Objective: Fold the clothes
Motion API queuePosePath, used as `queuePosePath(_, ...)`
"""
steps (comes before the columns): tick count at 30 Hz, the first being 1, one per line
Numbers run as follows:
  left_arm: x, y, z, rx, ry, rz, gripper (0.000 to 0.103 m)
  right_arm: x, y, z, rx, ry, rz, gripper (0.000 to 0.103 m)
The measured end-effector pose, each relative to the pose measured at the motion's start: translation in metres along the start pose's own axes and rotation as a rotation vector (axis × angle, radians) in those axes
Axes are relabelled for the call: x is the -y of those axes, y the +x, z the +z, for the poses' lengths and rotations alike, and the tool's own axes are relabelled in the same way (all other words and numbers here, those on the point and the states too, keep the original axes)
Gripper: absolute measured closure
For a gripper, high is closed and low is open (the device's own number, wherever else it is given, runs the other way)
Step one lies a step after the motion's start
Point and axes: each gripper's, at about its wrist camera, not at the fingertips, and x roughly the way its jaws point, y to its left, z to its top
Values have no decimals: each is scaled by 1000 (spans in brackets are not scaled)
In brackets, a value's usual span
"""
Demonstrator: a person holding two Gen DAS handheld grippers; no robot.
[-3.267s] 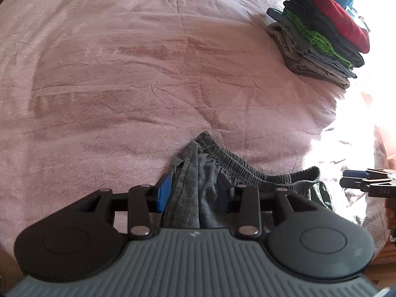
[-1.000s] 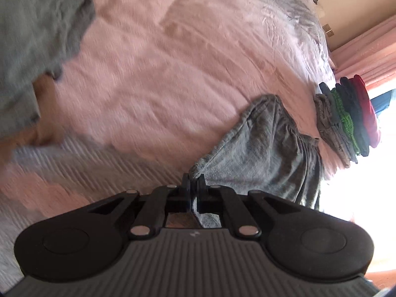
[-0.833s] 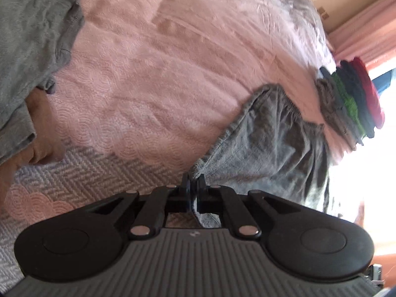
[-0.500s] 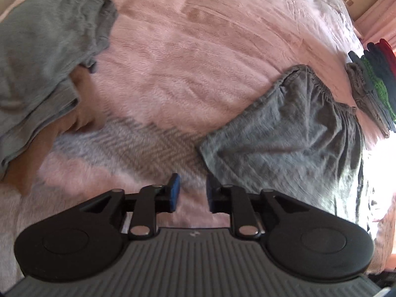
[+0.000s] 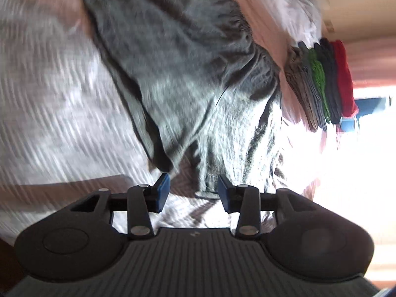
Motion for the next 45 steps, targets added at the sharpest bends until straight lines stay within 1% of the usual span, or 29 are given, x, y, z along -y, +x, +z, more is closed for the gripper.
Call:
queuePosePath(2,3,10,-12,37,-32,16,62,7,10,9,-35,-3,19,47)
queuePosePath(5,4,29,-23,84,-75,38,61,18,31,19,-75,12,52,49)
queuePosePath(6,4,34,-25,105,-90,30,63,21,36,22,-82,25,68,53)
queuePosePath(7,5,37,-27,118,-98,17,65,23,40,24,-91,37,81,62)
queuePosePath(8,7,41,-29,123,-99,11,72,24,44,27,-103,43,85,71)
queuePosePath(9,8,43,-30,122,-101,8,92,24,47,29,-115,50,89,89)
queuePosePath(10,9,45,-31,116,-111,0,103,24,48,31,-120,47,92,99)
queuePosePath(12,10,42,-35,116,-138,-48,102,15,37,36,-94,-13,94,100)
queuePosePath(15,19,29,-43,121,-130,-109,102,0,7,45,-51,-102,102,101)
queuePosePath(17,23,26,-47,112,-128,-127,102,-10,-13,49,-35,-167,105,101)
queuePosePath(19,22,34,-50,91,-133,-102,102,-14,-19,51,-43,-203,87,101)
queuePosePath(22,14,54,-54,60,-160,-40,102,-7,-7,50,-63,-230,9,100)
queuePosePath(23,13,60,-55,55,-170,-24,101,0,2,50,-81,-214,-17,100)
queuePosePath(25,17,60,-57,61,-153,2,101,10,18,48,-113,-188,-74,99)
queuePosePath(26,20,59,-58,64,-142,15,101,11,22,47,-120,-187,-93,95)
queuePosePath(27,24,55,-59,67,-120,30,98,10,21,45,-113,-195,-103,77)
queuePosePath(28,29,50,-61,69,-92,45,96,7,16,43,-93,-210,-115,62)
queuePosePath(29,33,44,-62,71,-65,61,93,3,11,40,-70,-228,-132,55)
queuePosePath(30,35,38,-63,77,-48,73,92,-2,5,38,-41,-255,-163,51)
queuePosePath(31,37,30,-64,86,-36,81,92,-7,-1,35,-18,-286,-190,51)
queuePosePath(33,45,20,-61,112,20,96,92,-19,-10,28,7,-373,-232,52)
queuePosePath(34,49,16,-58,127,52,104,92,-26,-14,24,20,-421,-247,52)
queuePosePath(35,54,13,-56,141,84,112,92,-35,-15,17,34,-488,-244,52)
queuePosePath(38,71,25,-44,159,202,136,91,-62,-4,-7,51,-701,-235,52)
queuePosePath(40,81,41,-39,154,283,152,88,-72,13,-26,60,-816,-224,52)
queuePosePath(41,82,51,-39,129,316,167,88,-72,23,-33,48,-854,-224,51)
queuePosePath(43,82,71,-40,58,375,206,88,-68,45,-45,-6,-905,-264,51)
queuePosePath(45,76,77,-46,-8,387,233,88,-56,59,-55,-60,-916,-354,51)
